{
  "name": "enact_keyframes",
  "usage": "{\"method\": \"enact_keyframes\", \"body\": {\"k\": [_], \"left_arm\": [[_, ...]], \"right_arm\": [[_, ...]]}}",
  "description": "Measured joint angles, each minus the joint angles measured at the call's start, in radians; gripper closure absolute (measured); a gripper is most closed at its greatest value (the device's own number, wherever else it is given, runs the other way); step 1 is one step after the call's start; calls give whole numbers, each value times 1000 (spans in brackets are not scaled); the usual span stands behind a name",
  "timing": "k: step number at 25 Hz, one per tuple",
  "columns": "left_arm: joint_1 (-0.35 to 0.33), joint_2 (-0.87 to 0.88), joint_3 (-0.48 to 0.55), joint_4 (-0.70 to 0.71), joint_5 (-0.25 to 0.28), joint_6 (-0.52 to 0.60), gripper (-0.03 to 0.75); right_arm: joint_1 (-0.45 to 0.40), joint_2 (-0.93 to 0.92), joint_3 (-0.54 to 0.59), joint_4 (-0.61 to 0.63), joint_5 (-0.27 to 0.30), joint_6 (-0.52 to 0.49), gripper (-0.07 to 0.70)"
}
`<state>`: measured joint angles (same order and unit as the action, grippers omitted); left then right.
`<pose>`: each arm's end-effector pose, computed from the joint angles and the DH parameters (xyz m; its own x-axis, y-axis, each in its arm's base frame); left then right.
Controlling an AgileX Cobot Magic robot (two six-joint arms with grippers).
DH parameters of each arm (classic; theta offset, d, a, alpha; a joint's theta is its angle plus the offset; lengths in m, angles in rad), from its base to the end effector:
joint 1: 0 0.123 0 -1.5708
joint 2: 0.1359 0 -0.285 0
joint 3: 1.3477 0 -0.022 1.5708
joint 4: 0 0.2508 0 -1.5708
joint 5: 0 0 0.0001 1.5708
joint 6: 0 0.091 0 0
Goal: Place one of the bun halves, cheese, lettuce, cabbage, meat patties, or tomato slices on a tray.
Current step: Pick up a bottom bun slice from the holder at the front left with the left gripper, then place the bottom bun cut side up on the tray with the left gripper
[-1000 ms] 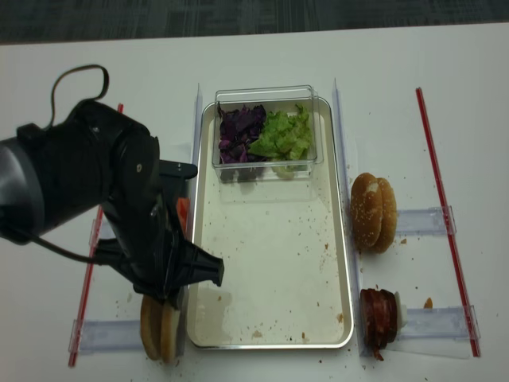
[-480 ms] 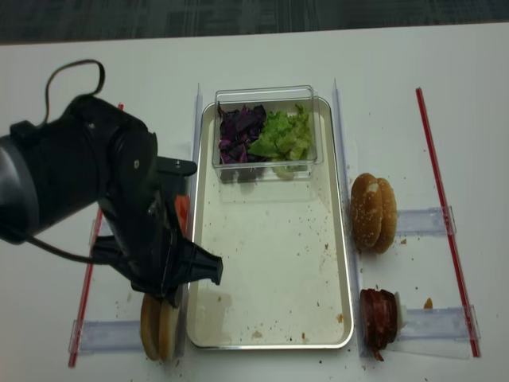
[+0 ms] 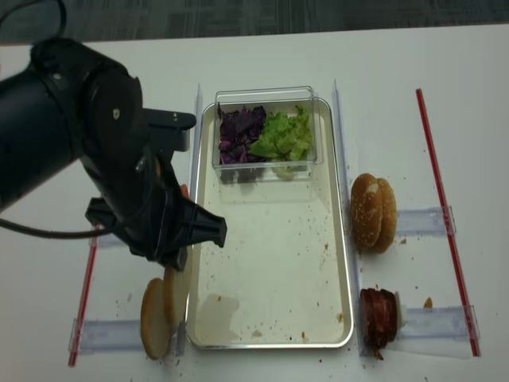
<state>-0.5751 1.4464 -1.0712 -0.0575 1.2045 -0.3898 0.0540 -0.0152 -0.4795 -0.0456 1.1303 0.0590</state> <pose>0.2130 -0.1439 0.2672 -0.9852 0.1638 -0.0509 0.1675 0.9826 -0.0805 -0.0077 -0.0042 0.2661 -0.5206 0.0114 -0.8537 0.0018 0.9999 0.0123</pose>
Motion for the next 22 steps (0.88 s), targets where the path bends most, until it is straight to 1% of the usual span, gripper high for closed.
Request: {"method": "enact_keyframes", "body": {"k": [6, 9, 12, 15, 19, 22], "left_arm": [[0, -2, -6, 0, 5, 20, 641], [0, -2, -6, -31, -19, 81, 641], [0, -2, -6, -108, -81, 174, 641], [0, 16, -6, -201, -125, 273, 641], [0, 81, -6, -312, -139, 420, 641], [0, 135, -10, -369, -148, 509, 641]], "right_arm": [[0, 0, 0, 0, 0, 0, 206], [0, 0, 0, 0, 0, 0, 206], [0, 0, 0, 0, 0, 0, 206], [0, 0, 0, 0, 0, 0, 206], [0, 0, 0, 0, 0, 0, 206], [0, 0, 0, 0, 0, 0, 206]]}}
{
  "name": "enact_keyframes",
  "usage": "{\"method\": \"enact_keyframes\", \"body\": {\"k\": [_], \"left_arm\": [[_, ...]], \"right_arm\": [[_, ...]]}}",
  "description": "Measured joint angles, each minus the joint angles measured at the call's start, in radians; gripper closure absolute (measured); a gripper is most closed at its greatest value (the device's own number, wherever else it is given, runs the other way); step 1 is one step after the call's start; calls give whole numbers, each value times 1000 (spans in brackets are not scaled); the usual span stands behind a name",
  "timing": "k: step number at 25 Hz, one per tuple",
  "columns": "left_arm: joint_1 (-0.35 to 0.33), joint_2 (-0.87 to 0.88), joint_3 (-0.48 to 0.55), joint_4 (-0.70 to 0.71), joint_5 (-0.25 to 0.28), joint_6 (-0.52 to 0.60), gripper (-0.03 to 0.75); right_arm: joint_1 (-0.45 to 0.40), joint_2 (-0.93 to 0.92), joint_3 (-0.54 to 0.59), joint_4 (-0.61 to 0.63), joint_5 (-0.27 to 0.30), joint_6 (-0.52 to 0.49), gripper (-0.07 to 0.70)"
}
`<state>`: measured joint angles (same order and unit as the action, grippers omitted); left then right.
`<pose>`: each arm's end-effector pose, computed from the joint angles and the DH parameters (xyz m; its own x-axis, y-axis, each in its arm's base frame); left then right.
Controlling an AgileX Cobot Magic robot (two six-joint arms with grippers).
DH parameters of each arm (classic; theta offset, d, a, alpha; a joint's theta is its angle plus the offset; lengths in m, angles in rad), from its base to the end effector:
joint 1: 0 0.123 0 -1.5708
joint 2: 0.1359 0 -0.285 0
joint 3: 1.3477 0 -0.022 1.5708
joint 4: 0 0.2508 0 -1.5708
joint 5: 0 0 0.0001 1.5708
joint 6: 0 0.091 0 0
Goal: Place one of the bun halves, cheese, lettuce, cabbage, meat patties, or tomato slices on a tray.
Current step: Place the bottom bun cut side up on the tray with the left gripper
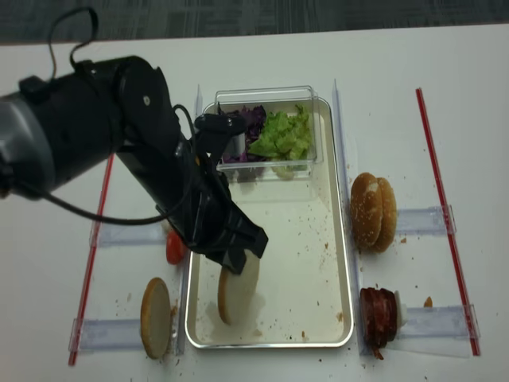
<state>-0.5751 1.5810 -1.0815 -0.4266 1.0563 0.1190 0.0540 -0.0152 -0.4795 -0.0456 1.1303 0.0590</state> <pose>0.2273 -0.1864 0.2406 -0.8818 0.4595 -0.1062 0.4640 0.8053 -0.3691 -0.0077 -0.0042 0.2661 -0.5206 0.0114 -0.8537 0.0018 0.9999 0.0123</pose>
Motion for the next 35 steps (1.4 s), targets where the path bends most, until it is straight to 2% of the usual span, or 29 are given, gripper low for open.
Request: {"method": "enact_keyframes", "body": {"k": [4, 7, 15, 20, 26, 35], "left_arm": [[7, 60, -29, -75, -2, 101, 641], [45, 94, -57, -160, 3, 174, 641], [194, 172, -76, -410, 123, 390, 641], [246, 229, -78, -465, 127, 465, 641], [252, 296, -87, -481, 127, 541, 641], [252, 380, -87, -495, 125, 564, 641]], "right_arm": [[0, 0, 0, 0, 0, 0, 206], [0, 0, 0, 0, 0, 0, 206], [0, 0, 0, 0, 0, 0, 206], [0, 0, 0, 0, 0, 0, 206], [0, 0, 0, 0, 0, 0, 206], [0, 0, 0, 0, 0, 0, 206]]}}
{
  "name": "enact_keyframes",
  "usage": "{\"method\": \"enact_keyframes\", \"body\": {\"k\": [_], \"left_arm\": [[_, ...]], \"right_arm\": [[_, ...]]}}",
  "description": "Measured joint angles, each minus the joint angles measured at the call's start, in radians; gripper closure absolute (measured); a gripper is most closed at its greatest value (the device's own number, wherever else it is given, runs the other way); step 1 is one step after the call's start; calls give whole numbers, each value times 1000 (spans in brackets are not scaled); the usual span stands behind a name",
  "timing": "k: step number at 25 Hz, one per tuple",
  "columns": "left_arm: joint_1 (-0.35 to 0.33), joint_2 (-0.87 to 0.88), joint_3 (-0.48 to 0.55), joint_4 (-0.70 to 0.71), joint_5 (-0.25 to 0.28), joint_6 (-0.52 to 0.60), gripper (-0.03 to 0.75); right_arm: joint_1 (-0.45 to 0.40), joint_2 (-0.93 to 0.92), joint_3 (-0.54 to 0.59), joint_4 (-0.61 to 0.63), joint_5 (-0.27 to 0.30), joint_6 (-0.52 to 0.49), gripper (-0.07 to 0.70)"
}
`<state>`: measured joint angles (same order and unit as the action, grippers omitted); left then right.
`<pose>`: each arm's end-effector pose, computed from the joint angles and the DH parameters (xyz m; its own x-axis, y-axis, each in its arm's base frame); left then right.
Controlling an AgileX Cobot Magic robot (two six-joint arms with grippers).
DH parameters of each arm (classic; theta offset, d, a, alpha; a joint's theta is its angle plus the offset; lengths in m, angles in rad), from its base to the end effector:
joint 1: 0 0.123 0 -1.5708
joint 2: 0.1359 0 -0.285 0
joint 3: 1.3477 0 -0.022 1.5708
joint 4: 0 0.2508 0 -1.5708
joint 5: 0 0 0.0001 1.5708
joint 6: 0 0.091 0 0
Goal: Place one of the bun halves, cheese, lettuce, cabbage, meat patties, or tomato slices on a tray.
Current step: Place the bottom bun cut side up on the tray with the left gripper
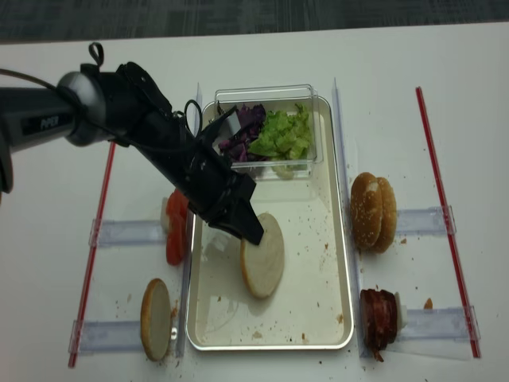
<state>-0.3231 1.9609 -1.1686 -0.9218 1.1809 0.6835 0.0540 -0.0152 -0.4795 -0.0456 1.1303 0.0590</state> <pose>0.3027 -0.1721 0.1626 -0.8899 0.4529 -0.0540 0.3408 0.5817 -0.7385 -0.0077 -0.0042 0.2661 -0.5206 0.0114 -0.8537 0.0018 0.9999 0.0123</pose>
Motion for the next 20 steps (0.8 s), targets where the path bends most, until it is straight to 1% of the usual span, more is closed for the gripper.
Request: {"method": "enact_keyframes", "body": {"k": [7, 20], "left_arm": [[0, 36, 0, -50, -4, 33, 641], [0, 58, -1, -31, -4, 34, 641]], "right_arm": [[0, 0, 0, 0, 0, 0, 206], [0, 0, 0, 0, 0, 0, 206]]}}
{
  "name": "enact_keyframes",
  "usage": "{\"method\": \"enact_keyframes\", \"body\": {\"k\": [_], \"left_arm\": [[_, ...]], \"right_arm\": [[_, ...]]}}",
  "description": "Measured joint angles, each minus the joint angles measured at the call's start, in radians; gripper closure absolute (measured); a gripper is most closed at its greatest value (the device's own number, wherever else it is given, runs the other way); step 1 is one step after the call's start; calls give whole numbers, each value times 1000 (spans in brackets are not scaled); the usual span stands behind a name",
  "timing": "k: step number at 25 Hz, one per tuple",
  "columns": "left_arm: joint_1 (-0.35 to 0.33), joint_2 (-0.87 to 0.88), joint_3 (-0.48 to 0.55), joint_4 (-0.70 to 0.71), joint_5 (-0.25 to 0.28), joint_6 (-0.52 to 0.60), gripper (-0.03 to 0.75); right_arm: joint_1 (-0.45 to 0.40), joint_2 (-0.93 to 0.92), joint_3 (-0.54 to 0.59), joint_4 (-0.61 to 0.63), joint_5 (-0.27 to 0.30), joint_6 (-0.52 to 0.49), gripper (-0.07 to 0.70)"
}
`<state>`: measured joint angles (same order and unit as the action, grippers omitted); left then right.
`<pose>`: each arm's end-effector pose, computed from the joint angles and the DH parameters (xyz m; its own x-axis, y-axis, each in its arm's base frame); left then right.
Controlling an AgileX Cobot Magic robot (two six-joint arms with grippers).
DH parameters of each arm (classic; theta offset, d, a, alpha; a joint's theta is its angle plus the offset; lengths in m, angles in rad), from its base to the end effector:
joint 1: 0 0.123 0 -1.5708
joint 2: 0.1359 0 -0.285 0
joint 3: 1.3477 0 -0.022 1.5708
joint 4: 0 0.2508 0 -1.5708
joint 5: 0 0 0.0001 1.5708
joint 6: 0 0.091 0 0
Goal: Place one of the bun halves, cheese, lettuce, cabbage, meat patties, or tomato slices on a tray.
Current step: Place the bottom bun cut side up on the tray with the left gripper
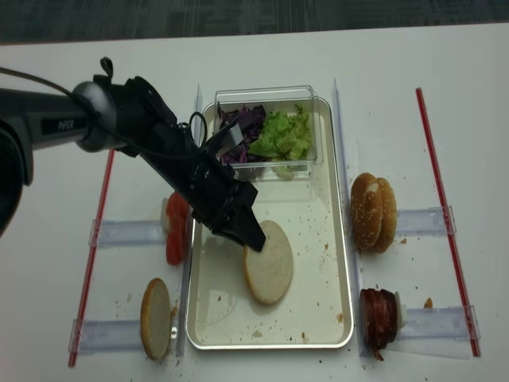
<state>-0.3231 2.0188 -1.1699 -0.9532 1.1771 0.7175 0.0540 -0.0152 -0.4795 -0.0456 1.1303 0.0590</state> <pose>0.3058 -0.1747 0.1443 -0.8917 0.4516 -0.0288 0.3141 0.5718 -0.7579 -0.0077 -0.0042 0.2661 -0.5206 0.0114 -0.8537 0.0018 0.9999 0.0123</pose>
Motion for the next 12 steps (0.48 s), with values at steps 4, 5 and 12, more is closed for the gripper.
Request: {"method": "enact_keyframes", "body": {"k": [4, 5, 12], "left_arm": [[0, 0, 0, 1, 0, 0, 641], [0, 0, 0, 1, 0, 0, 640], [45, 0, 0, 2, 0, 0, 572]], "right_arm": [[0, 0, 0, 0, 0, 0, 206], [0, 0, 0, 0, 0, 0, 206], [0, 0, 0, 0, 0, 0, 206]]}}
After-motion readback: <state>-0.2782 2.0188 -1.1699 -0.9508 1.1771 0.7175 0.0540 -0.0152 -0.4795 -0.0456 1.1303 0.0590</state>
